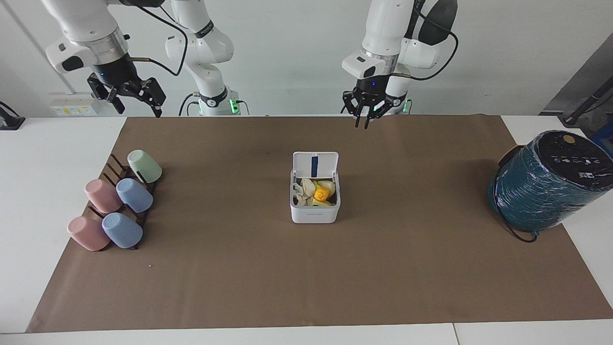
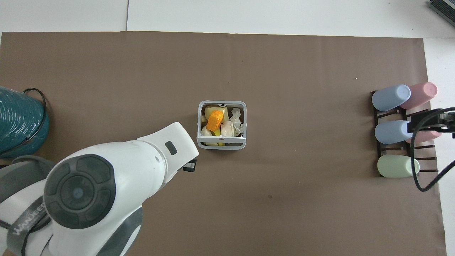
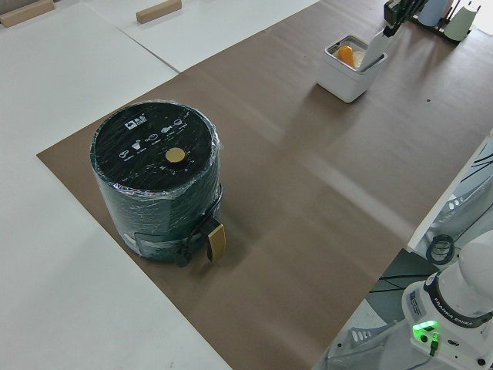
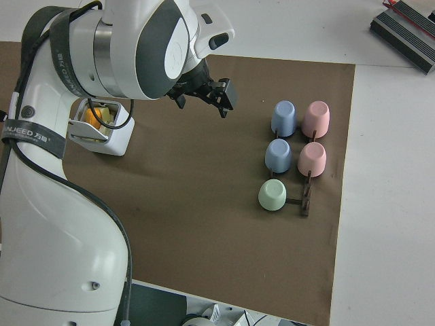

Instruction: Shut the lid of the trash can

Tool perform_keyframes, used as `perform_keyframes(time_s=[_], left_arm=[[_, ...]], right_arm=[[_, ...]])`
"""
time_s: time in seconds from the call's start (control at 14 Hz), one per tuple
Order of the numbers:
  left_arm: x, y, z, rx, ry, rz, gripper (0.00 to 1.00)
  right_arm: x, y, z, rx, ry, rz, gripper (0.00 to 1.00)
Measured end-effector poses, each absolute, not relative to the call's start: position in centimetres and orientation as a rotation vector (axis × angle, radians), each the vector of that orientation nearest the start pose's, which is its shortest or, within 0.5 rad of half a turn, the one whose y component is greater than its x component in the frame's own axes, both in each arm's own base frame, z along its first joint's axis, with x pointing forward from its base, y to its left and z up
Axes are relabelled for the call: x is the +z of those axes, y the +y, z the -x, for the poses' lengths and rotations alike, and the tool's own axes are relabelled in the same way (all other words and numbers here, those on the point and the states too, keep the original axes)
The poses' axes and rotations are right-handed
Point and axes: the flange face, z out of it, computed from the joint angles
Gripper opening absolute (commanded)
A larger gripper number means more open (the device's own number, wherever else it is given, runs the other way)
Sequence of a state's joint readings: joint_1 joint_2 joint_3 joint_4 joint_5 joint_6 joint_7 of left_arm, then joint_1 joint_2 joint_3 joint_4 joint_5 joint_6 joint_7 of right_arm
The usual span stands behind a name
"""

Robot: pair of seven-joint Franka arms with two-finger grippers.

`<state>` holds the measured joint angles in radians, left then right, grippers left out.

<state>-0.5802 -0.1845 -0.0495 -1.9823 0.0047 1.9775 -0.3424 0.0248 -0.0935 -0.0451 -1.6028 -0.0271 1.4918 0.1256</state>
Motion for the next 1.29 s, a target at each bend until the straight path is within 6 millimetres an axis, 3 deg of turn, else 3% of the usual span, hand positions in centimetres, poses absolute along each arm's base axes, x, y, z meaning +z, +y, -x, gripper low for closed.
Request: perform_keyframes(time_s=[0.36, 0.57, 1.29], left_arm=[[53.4, -35.5, -41.1, -0.279, 0.448, 3.197, 0.00], [52.0, -37.5, -41.7, -0.344, 0.389, 3.237, 0.00], [49.3, -39.8, -45.8, -0.468, 0.311, 3.292, 0.00]], right_arm=[[65.3, -1.5, -51.7, 0.026, 0.233, 3.157, 1.00], [65.3, -1.5, -51.7, 0.026, 0.233, 3.157, 1.00], [65.3, -1.5, -51.7, 0.026, 0.233, 3.157, 1.00]])
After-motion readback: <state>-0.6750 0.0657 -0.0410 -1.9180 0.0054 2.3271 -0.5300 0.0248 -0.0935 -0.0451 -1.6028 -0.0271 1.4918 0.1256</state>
